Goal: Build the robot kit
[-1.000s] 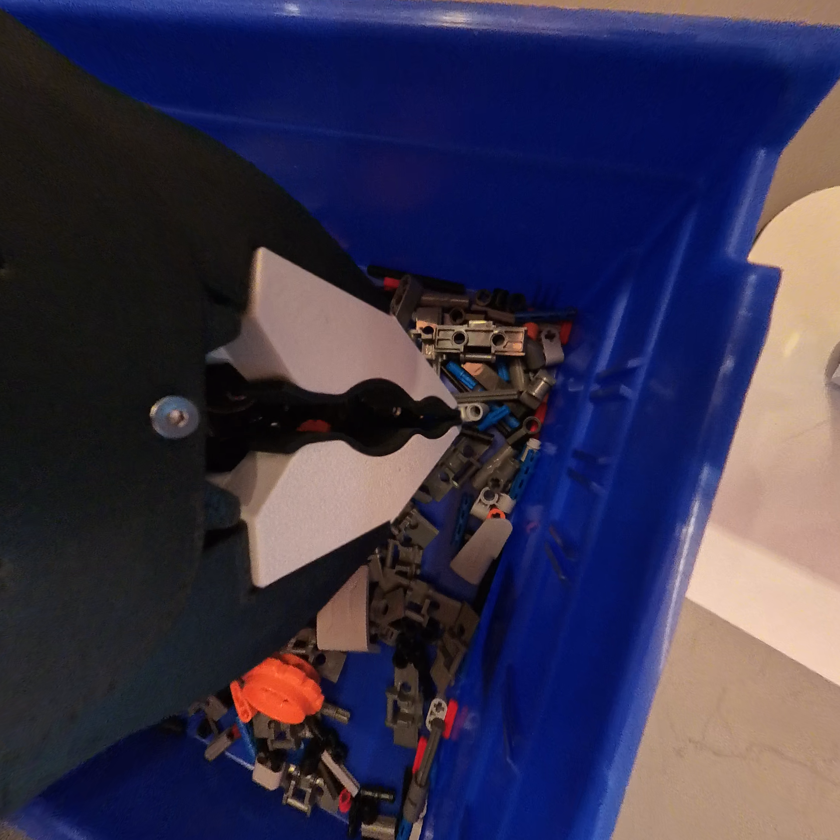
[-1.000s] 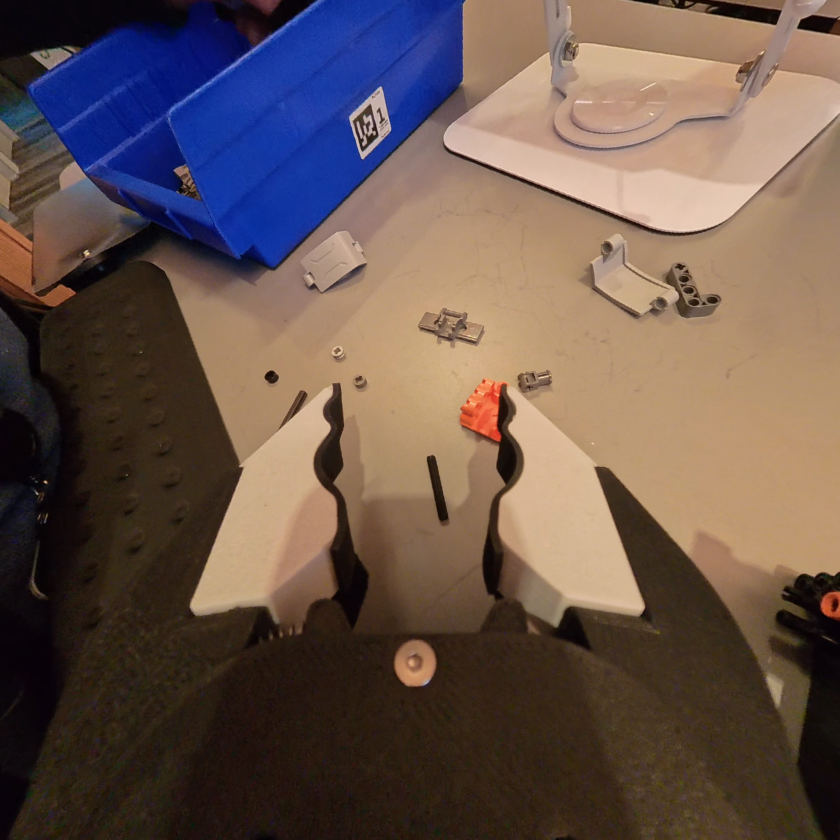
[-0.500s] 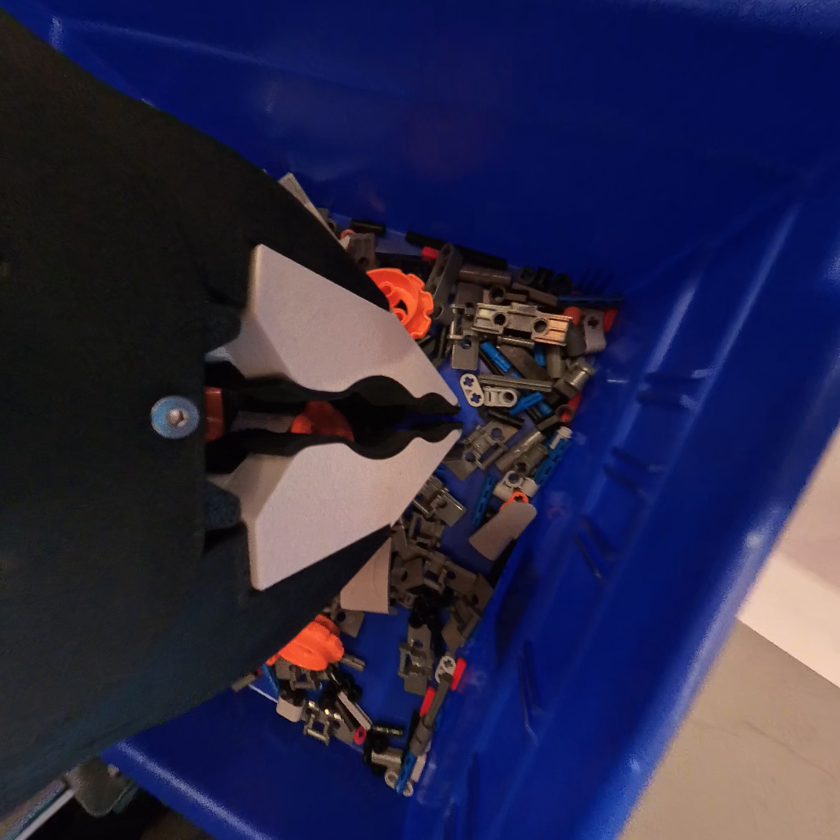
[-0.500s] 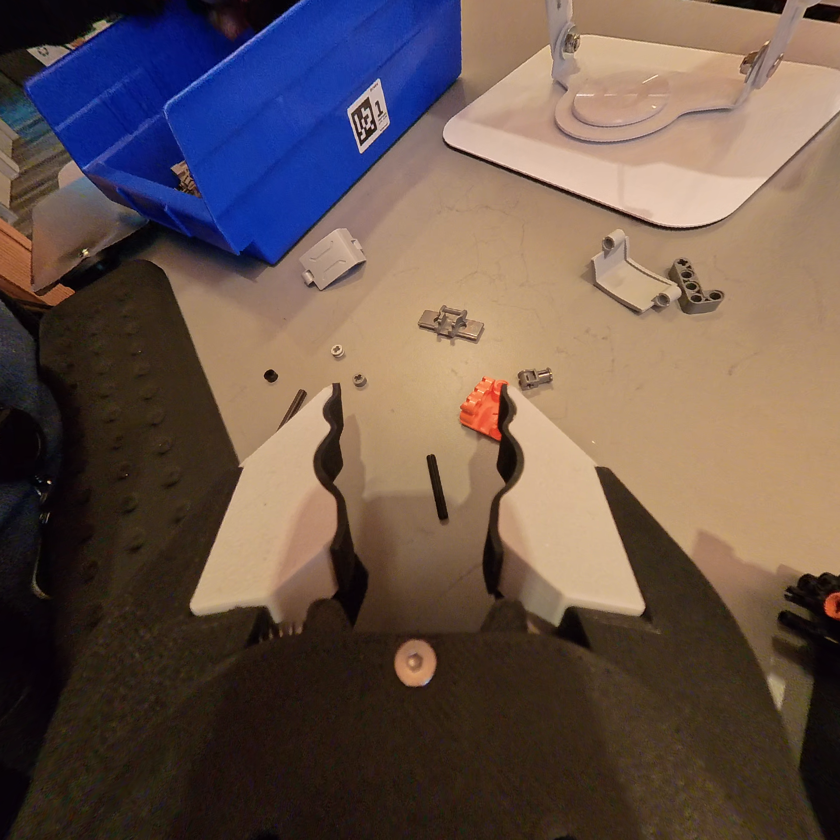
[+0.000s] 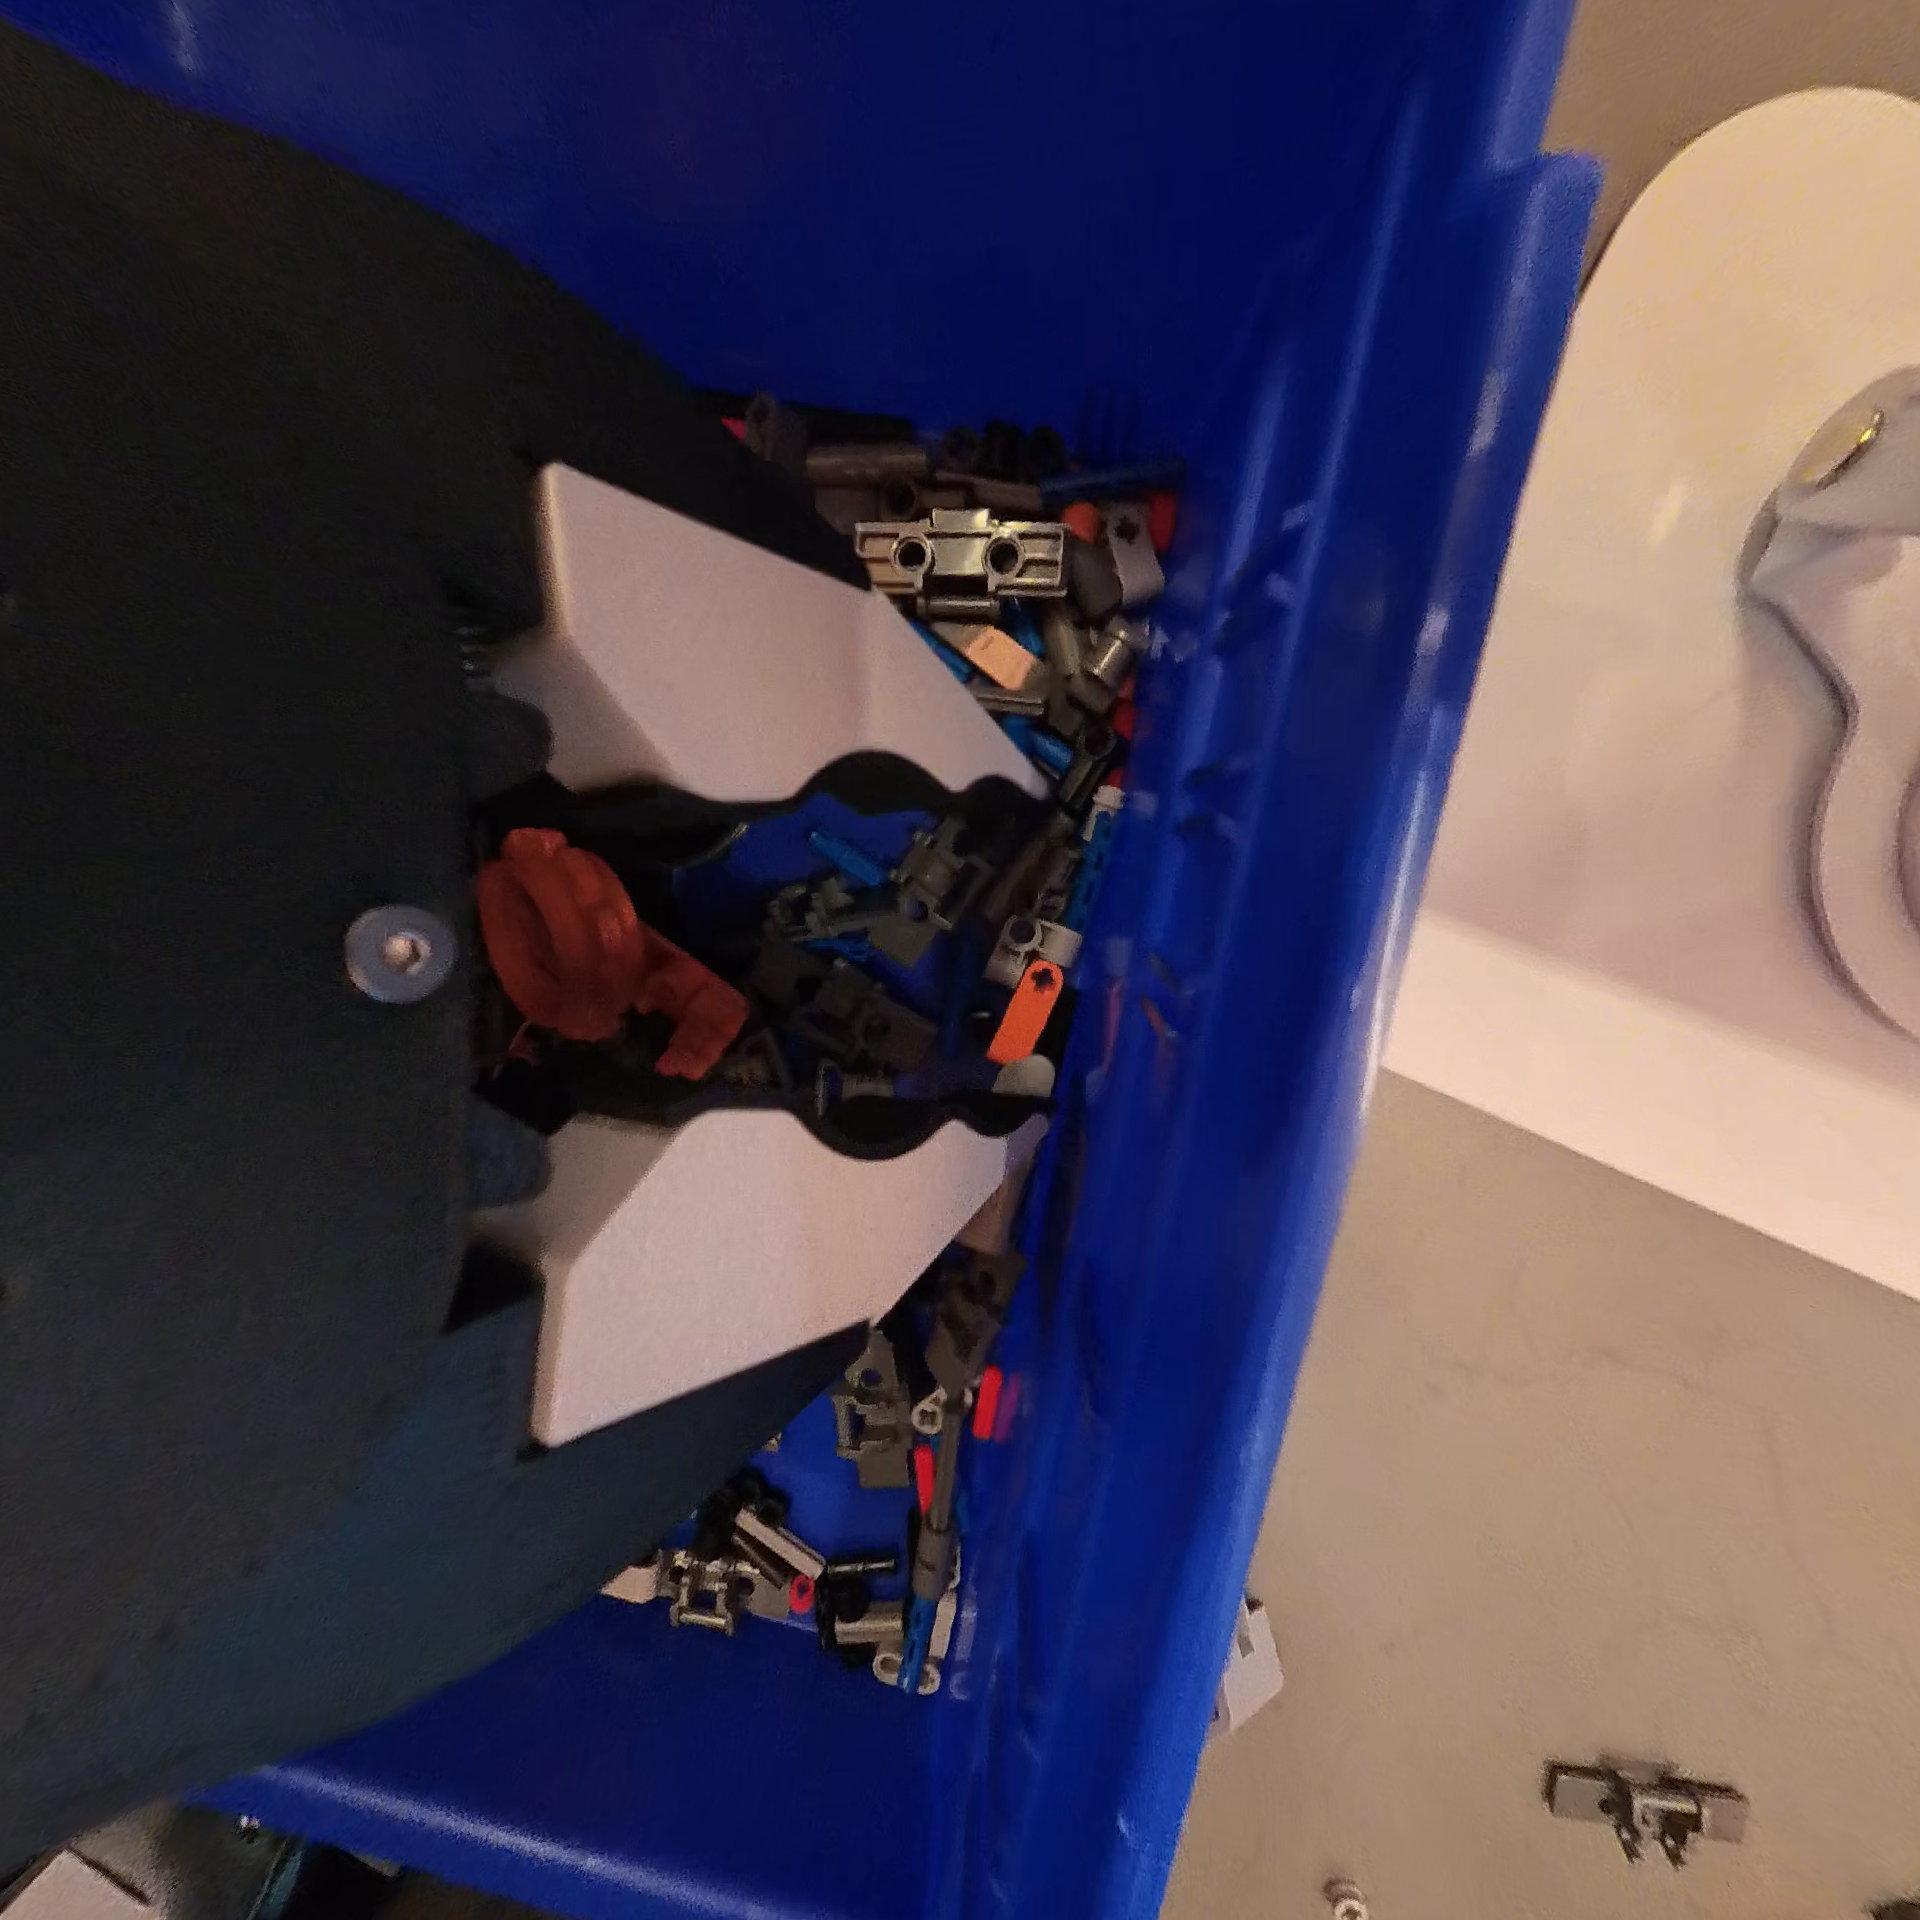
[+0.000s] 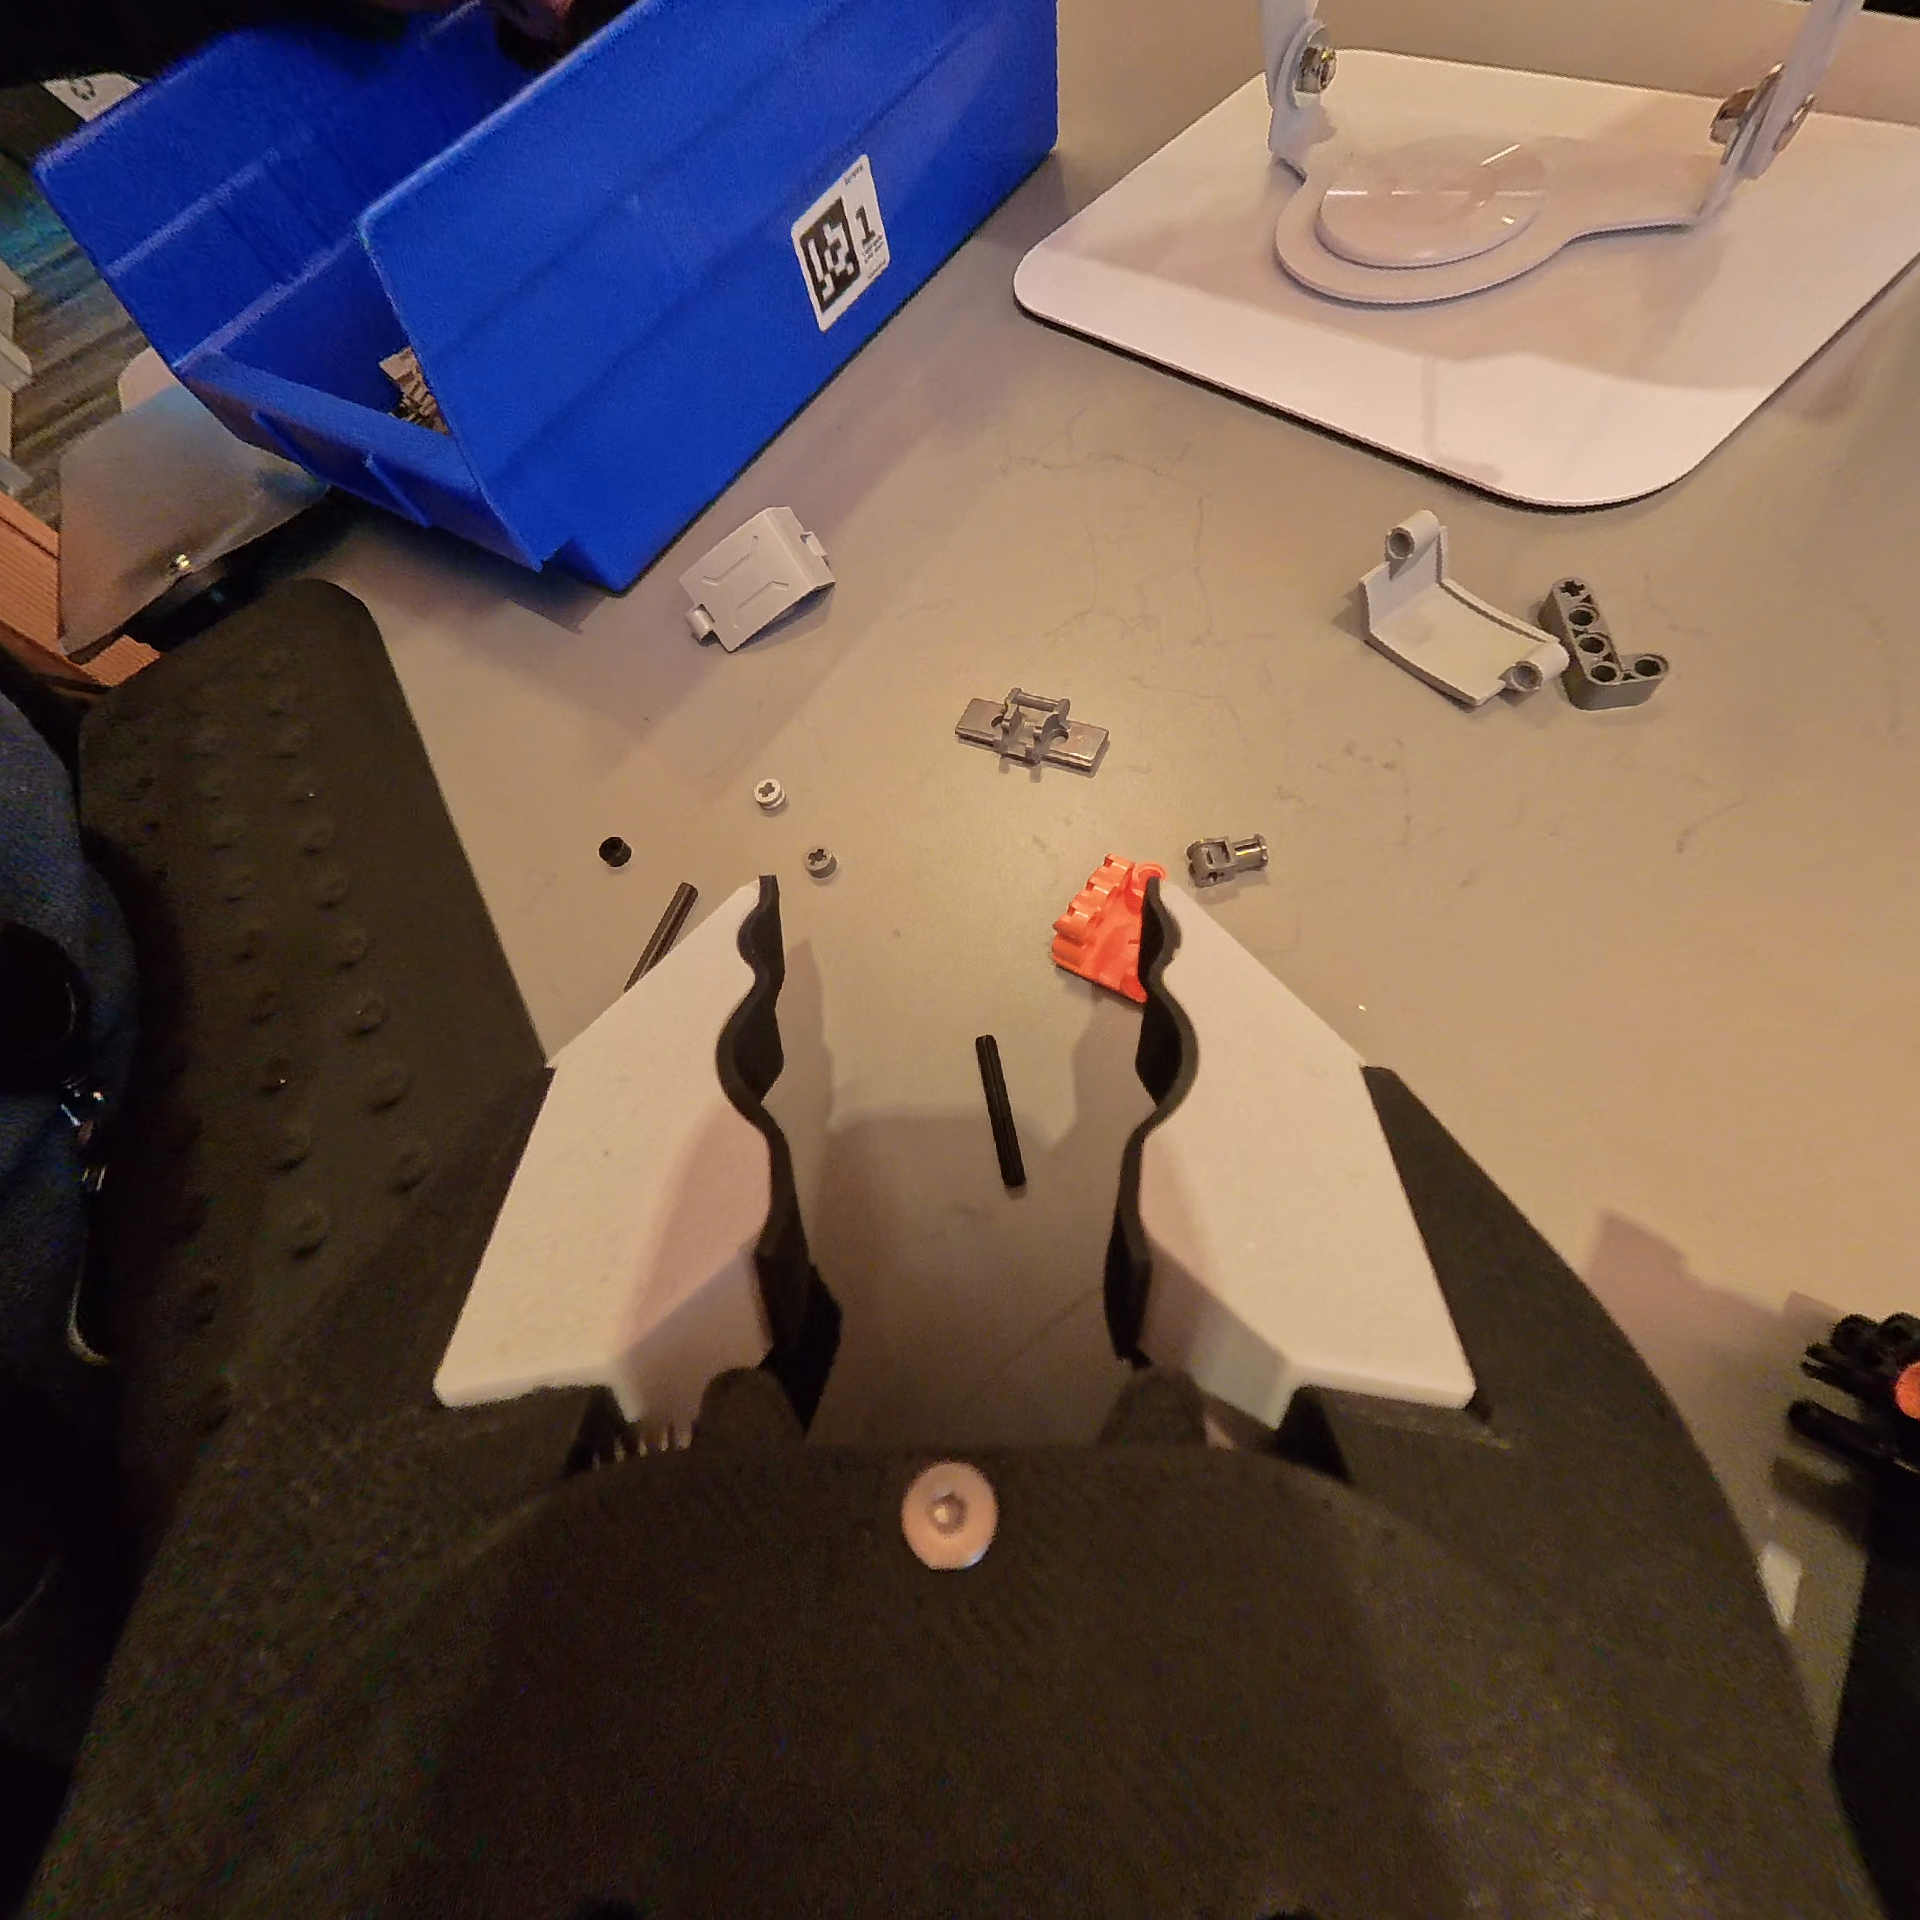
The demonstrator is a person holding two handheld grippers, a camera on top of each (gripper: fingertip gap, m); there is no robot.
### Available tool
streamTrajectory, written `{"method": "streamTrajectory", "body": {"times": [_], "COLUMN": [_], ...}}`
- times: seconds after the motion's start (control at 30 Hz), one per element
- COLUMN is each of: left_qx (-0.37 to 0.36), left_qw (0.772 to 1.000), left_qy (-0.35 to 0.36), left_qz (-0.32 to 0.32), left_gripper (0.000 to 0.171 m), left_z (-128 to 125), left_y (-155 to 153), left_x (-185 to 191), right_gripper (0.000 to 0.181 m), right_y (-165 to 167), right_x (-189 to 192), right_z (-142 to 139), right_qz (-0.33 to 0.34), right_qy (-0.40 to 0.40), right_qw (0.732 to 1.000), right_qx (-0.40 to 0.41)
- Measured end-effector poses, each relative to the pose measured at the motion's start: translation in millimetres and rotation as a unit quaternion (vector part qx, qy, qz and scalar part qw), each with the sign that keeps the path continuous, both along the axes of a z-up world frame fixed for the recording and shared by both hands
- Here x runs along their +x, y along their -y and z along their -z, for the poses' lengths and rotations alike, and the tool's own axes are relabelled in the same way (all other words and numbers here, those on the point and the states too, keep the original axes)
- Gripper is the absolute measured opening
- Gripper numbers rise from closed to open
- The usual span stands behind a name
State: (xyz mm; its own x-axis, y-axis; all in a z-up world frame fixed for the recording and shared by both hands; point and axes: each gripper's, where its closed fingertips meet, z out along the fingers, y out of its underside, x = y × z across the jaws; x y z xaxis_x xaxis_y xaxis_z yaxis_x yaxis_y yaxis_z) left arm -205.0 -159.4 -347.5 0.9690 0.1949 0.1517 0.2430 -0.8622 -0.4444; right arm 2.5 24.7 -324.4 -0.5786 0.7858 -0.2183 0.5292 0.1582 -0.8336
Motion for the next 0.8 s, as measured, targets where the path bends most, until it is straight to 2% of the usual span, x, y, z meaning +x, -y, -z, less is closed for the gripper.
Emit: {"method": "streamTrajectory", "body": {"times": [0.1, 0.2, 0.27, 0.37, 0.43, 0.5, 0.57, 0.63, 0.67, 0.7, 0.8], "left_qx": [-0.02, -0.029, -0.047, -0.04, -0.021, -0.014, -0.012, -0.012, -0.014, -0.017, -0.023], "left_qw": [0.999, 0.998, 0.994, 0.997, 0.999, 1.0, 1.0, 1.0, 1.0, 0.999, 0.999], "left_qy": [0.022, 0.038, 0.077, 0.042, 0.019, 0.0, -0.016, -0.021, -0.023, -0.027, -0.033], "left_qz": [0.014, 0.043, 0.063, 0.048, 0.015, -0.007, -0.01, 0.002, 0.005, 0.007, 0.024], "left_gripper": [0.036, 0.03, 0.026, 0.024, 0.033, 0.051, 0.074, 0.081, 0.095, 0.1, 0.1], "left_z": [3.0, 3.2, 1.5, -5.8, -13.0, -16.8, -17.7, -15.7, -12.7, -9.8, -5.1], "left_y": [4.9, 8.6, 15.2, 20.6, 20.8, 21.6, 19.3, 15.5, 13.4, 11.6, 7.7], "left_x": [11.2, 25.8, 40.5, 25.3, 6.1, -9.9, -19.4, -21.2, -22.4, -23.3, -20.7], "right_gripper": [0.067, 0.067, 0.067, 0.067, 0.067, 0.067, 0.067, 0.067, 0.066, 0.067, 0.067], "right_y": [0.3, 0.2, 0.3, 0.2, 0.2, 0.2, 0.4, 0.4, 0.3, 0.2, 0.3], "right_x": [0.1, 0.0, 0.0, -0.1, -0.2, -0.2, -0.2, -0.1, -0.3, -0.3, -0.3], "right_z": [0.3, 0.5, 0.6, 0.5, 0.7, 1.0, 1.2, 1.4, 1.4, 1.3, 1.4], "right_qz": [-0.001, -0.001, -0.002, -0.001, -0.001, -0.001, -0.002, -0.002, -0.002, -0.001, -0.001], "right_qy": [0.002, 0.003, 0.004, 0.004, 0.005, 0.005, 0.006, 0.006, 0.006, 0.006, 0.006], "right_qw": [1.0, 1.0, 1.0, 1.0, 1.0, 1.0, 1.0, 1.0, 1.0, 1.0, 1.0], "right_qx": [0.0, -0.001, -0.002, -0.003, -0.002, -0.002, -0.002, -0.001, -0.001, -0.002, -0.001]}}
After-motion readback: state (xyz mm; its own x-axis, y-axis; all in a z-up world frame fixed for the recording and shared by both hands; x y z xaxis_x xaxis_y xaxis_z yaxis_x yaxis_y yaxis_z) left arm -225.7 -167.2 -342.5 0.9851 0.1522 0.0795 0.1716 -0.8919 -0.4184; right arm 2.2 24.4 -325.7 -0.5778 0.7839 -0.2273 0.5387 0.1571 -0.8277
